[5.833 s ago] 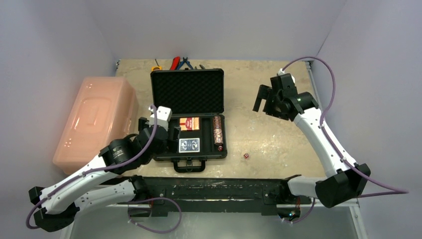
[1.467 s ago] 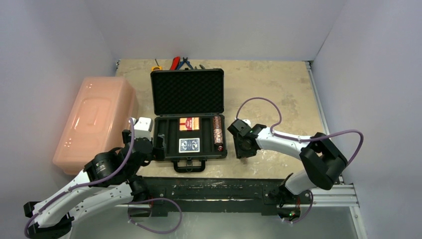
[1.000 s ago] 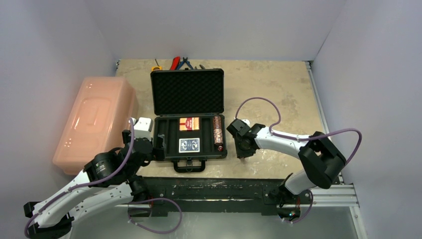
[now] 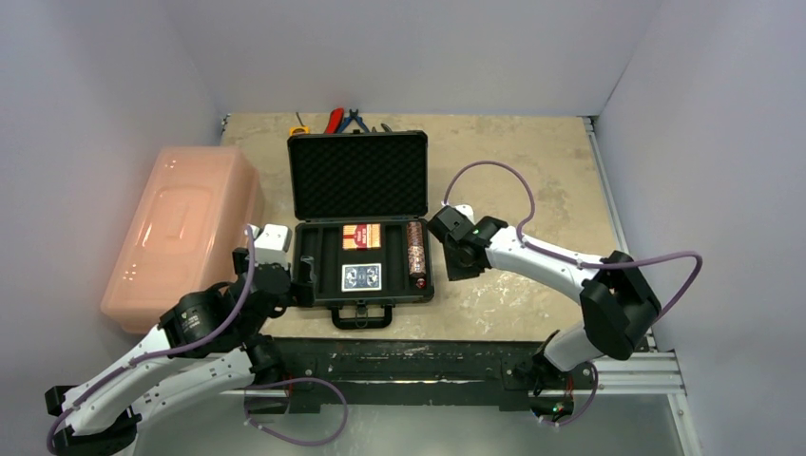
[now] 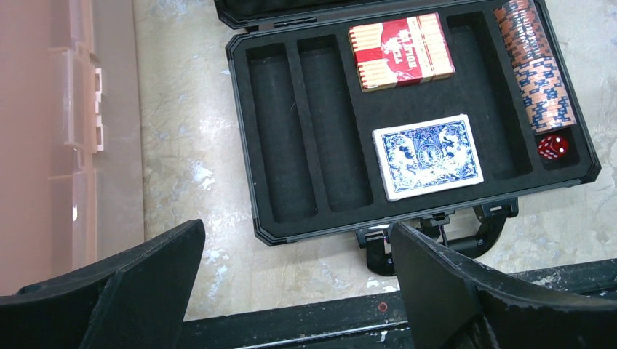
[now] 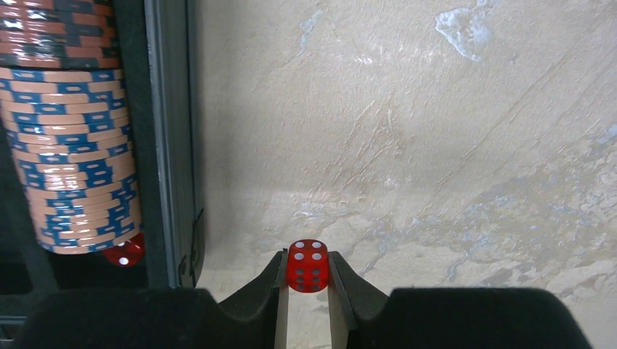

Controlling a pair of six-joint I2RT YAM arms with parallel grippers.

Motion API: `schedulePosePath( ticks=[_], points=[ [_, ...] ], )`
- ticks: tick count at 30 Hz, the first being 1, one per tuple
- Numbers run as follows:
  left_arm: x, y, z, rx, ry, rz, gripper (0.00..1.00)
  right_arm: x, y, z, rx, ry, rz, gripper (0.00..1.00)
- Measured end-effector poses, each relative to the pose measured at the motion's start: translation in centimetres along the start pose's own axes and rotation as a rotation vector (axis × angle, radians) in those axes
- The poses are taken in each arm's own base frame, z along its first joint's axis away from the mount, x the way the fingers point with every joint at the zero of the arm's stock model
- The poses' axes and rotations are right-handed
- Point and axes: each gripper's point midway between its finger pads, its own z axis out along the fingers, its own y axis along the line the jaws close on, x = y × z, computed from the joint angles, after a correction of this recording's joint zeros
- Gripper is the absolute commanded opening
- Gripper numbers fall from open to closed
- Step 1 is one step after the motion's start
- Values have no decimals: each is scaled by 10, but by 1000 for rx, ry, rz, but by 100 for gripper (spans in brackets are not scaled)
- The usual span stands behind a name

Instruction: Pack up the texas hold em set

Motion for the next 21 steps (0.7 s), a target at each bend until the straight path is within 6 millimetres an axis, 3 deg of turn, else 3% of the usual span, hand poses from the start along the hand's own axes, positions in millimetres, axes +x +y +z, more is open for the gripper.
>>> schedulePosePath(
  ticks=[12, 21],
  points=[
    [-1, 1, -1, 3, -5, -5, 100, -25, 12, -21, -56, -54, -49, 0],
    [-1, 1, -1, 2, -6, -5, 100, -35, 39, -50, -264, -109, -116, 0]
  ],
)
